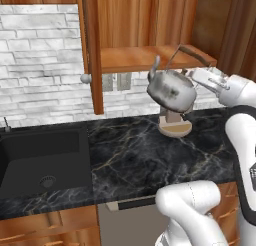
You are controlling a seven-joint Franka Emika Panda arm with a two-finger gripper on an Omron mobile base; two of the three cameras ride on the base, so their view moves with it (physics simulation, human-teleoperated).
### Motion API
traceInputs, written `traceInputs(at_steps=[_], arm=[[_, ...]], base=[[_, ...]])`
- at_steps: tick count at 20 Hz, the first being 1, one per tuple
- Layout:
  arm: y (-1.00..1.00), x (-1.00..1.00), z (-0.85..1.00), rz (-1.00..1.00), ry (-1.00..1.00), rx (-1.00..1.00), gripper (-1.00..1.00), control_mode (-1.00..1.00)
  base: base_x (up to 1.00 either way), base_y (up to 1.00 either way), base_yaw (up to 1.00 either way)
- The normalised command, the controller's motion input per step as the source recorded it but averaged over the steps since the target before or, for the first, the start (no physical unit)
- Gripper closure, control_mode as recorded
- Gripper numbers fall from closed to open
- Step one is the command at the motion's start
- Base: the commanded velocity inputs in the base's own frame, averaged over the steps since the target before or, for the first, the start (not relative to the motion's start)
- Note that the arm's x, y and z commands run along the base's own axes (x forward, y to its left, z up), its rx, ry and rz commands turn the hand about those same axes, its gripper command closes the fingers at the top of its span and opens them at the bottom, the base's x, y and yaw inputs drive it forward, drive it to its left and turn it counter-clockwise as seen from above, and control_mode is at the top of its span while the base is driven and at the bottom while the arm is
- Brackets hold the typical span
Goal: Open the cabinet, pick the kettle from the cabinet, and place it in the sink.
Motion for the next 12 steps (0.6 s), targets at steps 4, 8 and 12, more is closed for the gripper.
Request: traceInputs(at_steps=[4,8,12], arm=[[0.14,0.00,-0.20,0.13,-0.27,-0.07,1.00,-1.00],[0.10,0.00,-0.19,0.14,-0.15,-0.13,1.00,-1.00],[-0.02,0.00,-0.15,0.16,0.00,-0.19,1.00,-1.00]], base=[[0.00,0.00,0.00],[0.00,0.00,0.00],[0.00,0.00,0.00]])
